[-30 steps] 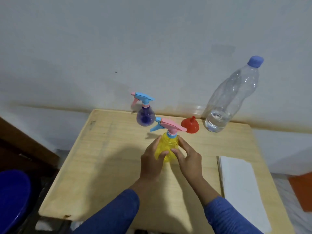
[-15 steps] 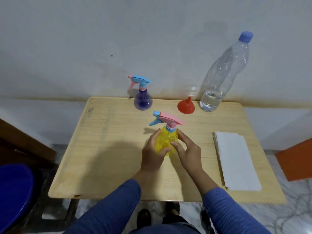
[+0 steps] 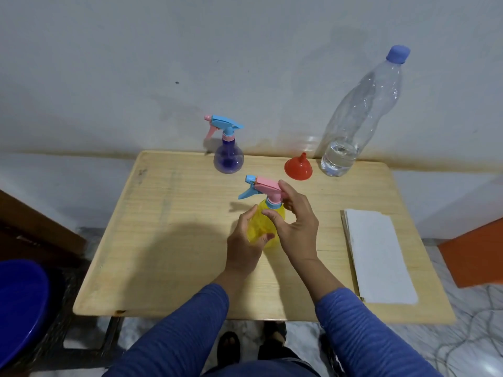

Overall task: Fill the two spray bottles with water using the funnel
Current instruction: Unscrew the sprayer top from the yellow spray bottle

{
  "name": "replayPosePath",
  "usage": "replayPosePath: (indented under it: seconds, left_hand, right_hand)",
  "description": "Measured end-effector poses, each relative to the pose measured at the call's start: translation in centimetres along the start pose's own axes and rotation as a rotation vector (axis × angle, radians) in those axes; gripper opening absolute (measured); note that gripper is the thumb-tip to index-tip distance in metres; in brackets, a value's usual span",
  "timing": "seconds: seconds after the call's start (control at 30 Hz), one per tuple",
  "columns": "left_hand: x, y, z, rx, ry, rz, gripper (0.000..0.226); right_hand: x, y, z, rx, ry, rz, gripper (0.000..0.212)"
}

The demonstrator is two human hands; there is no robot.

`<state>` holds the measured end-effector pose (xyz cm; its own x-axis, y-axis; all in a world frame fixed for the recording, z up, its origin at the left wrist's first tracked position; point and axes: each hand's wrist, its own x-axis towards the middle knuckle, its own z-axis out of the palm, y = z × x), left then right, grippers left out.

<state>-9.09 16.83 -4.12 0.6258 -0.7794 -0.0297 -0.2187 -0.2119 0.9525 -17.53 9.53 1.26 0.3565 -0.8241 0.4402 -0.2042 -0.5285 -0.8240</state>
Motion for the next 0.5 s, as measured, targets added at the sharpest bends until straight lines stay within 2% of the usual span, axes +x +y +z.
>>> replayPosePath:
  seconds: [0.1,0.23,0.37,0.43,0.5]
  left_hand:
    - [0.2,-0.1,-0.2,-0.004,-0.015,-0.004,0.069]
    - [0.4,-0.3,-0.3,-0.002,-0.003,-0.009,0.064]
    - [0.5,-0.6,-0.2,0.013,0.001,0.011,0.057]
    - [0.6,-0.6,-0.3,0.010,-0.008,0.011,0.054]
    - [0.8,-0.6,-0.5,-0.002,-0.025,0.002,0.057]
  right_hand:
    - [0.6,-0.2,0.2,0.034,0.008,-0.001,0.058]
    - [0.7,-0.4,-0.4,0.067,-0.086,0.024,0.057]
    - [1.2,-0.5,-1.4,0.058,-0.239,0.041,0.071]
    - [2.0,-0.7,-1.3,0.033,-0.226,0.053,0.079]
    - [2.5,-0.9,-1.4,0.037,-0.210,0.059,0.079]
